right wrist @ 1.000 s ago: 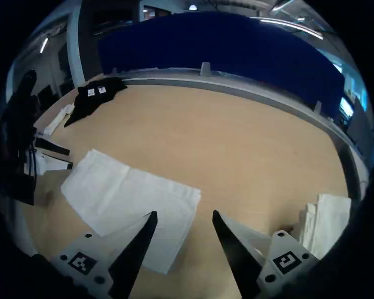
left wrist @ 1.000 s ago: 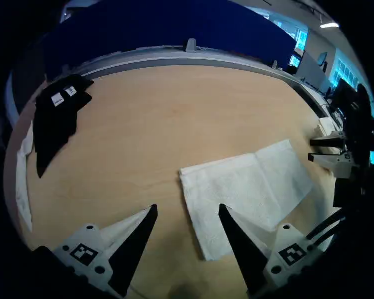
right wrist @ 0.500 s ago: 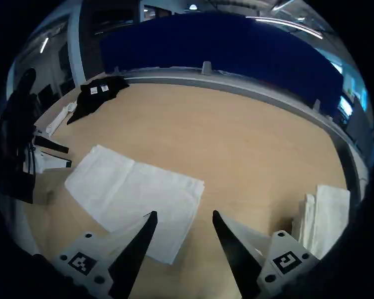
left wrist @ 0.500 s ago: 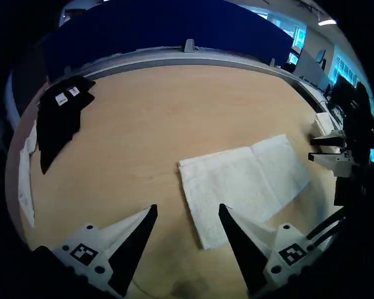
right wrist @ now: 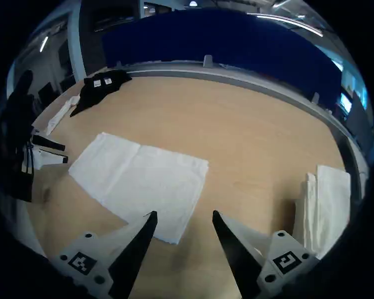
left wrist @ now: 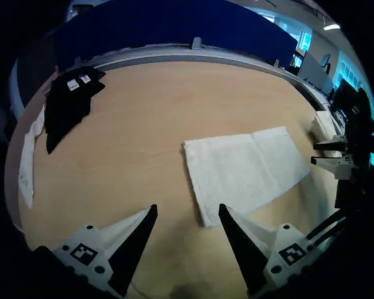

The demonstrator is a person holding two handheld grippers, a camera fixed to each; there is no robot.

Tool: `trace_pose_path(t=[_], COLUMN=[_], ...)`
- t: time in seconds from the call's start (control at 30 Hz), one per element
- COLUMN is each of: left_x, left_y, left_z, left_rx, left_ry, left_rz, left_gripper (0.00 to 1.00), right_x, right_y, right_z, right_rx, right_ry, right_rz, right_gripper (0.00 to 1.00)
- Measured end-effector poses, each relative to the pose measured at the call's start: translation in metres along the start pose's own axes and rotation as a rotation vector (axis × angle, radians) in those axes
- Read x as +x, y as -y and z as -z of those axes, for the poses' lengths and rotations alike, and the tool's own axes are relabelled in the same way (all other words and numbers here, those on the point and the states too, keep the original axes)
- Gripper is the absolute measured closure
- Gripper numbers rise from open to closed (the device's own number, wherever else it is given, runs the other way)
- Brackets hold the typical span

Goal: Fold towel

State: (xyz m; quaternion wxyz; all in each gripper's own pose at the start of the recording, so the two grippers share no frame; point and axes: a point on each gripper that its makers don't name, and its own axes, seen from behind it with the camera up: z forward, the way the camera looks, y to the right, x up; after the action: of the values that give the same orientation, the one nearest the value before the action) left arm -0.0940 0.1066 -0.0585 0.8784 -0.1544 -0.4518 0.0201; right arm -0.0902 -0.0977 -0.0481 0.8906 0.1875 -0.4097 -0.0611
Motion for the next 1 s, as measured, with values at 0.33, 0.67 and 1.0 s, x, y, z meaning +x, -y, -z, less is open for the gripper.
trace_pose_path(t=[0.33,0.67,1.0], left_x=[-0.010,-0.024,-0.041], left_y=[0.007,0.012,0.015], left_z=[0.008,0.027,0.041], left_rx=[0.021,0.050,0.069], left_ry=[0.000,0.001,0.009], left_rz=[0.025,0.057,0.087], left_gripper=[0.09,0.09,0.09], right_x=[-0.009,-0.027,-0.036], right_y=[0.003,0.016,0.016], right_z=[-0.003,-0.003,-0.004], right_rx=[0.027,0.100,0.122], right_ry=[0.022,0.074,0.104], right_rz=[0.027,0.119,0.182], right_gripper=[0.15,0.15,0.15])
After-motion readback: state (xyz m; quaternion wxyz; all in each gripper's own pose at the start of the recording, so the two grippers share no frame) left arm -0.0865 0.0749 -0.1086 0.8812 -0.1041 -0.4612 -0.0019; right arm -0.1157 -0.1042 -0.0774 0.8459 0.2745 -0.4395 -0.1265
